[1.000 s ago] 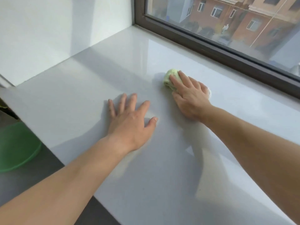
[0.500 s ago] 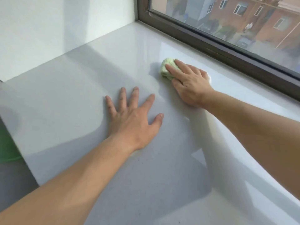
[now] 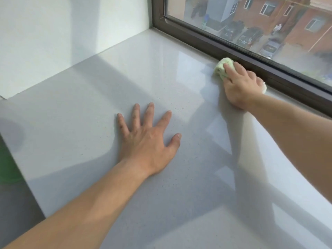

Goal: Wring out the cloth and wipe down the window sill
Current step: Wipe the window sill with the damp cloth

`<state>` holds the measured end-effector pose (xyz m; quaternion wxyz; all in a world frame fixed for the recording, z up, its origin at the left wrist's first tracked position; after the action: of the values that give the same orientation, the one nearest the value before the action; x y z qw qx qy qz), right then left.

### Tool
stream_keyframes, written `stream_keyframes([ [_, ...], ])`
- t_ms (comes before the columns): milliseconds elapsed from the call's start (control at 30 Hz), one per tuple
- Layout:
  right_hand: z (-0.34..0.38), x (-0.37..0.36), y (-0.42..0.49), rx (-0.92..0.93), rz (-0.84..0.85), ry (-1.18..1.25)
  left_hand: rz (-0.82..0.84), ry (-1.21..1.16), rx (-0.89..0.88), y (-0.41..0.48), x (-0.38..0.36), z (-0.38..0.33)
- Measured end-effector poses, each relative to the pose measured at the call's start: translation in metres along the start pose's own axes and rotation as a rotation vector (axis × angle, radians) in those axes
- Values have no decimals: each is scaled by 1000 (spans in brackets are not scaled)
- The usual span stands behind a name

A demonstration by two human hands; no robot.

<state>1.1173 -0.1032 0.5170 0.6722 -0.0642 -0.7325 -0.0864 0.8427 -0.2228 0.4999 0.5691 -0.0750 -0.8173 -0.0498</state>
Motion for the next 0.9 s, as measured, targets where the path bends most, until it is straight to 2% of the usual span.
stream_keyframes([
  [67, 13, 1, -13, -50, -22, 9, -3, -1, 0, -1, 0, 0],
  [167, 29, 0, -53, 166, -59, 20, -3, -4, -2, -1, 0, 0],
  [233, 14, 0, -63, 274, -25, 10, 2, -5, 0, -1, 0, 0],
  [333, -25, 0, -41, 43, 29, 29, 14, -3, -4, -1, 0, 0],
  [400, -21, 1, -44, -56, 5, 27, 15, -4, -4, -1, 1, 0],
  [467, -2, 1, -67, 18, -23, 25, 18, 1, -6, -1, 1, 0],
  [567, 5, 1, -102, 280, -33, 36, 12, -2, -11, -2, 1, 0],
  [600, -6, 1, -97, 287, -14, 39, 10, 0, -10, -2, 1, 0],
  [700, -44, 0, -63, -1, 51, 34, 15, 4, -13, -1, 1, -1],
  [767, -43, 1, -60, -117, 41, 33, 16, 2, -13, -1, 0, 0],
  [833, -22, 2, -77, -85, 34, 40, 24, 3, -13, -1, 0, 0],
  [900, 1, 3, -109, 84, -4, 40, 26, -1, -15, -1, 0, 0],
])
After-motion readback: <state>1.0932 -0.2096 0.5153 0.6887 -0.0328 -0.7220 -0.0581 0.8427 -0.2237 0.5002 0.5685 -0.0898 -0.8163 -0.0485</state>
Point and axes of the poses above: each hand's wrist, its own y-axis towards the middle knuckle, its own x-axis out of the back of the hand, z = x × y, the point moved 4 cm from there along y, towards the middle knuckle, and after that the axes turned 14 degrees about -y, right-handed, at the moved point
